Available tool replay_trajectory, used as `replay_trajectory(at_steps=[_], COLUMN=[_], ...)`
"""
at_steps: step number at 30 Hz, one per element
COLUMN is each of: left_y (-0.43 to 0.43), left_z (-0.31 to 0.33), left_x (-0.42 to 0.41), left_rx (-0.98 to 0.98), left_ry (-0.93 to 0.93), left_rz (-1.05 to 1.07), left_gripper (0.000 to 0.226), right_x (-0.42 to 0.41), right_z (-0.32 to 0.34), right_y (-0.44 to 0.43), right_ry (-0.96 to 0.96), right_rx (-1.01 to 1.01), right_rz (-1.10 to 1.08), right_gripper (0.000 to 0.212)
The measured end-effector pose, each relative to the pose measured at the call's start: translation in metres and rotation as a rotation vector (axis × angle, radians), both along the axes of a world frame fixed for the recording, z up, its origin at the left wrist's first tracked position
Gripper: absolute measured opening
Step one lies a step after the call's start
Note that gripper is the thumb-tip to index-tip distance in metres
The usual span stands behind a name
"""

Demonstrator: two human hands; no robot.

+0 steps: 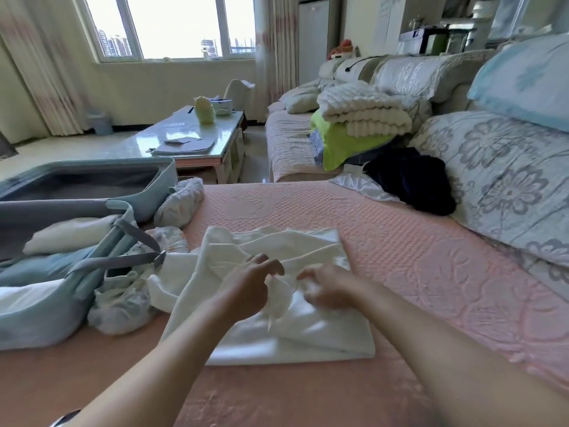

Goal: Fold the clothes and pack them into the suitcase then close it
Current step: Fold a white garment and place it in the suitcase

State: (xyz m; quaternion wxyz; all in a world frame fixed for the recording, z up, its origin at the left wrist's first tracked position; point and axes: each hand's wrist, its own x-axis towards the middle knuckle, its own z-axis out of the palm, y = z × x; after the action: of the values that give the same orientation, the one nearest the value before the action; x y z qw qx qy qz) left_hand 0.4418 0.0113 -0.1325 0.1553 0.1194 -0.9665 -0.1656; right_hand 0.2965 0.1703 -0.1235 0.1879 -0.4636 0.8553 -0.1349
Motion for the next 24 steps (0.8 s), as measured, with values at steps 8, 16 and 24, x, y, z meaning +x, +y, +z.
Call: replay_trajectory(at_steps=[8, 16, 24], left_y=[-0.02, -0.021, -0.032], left_z=[-0.016, 0.021, 0.022], left_x=[-0.001, 0.023, -0.046], left_rx=[-0.226, -0.102, -0.032], left_ry=[-0.259, -0.582, -0.214], left_rz=[0.011, 0.039, 0.15], left_gripper=[0.032, 0.027, 0.023], right_x=[0.027, 0.025, -0.033], right_z=[-0.011, -0.012, 0.001], right_y=[0.024, 0.04, 0.017], right_ry=[0.092, -0.191, 0.01], right_rx=[-0.013, -0.108, -0.395], right_rz=[0.169, 0.147, -0.198], right_gripper=[0.061, 0.035, 0.019])
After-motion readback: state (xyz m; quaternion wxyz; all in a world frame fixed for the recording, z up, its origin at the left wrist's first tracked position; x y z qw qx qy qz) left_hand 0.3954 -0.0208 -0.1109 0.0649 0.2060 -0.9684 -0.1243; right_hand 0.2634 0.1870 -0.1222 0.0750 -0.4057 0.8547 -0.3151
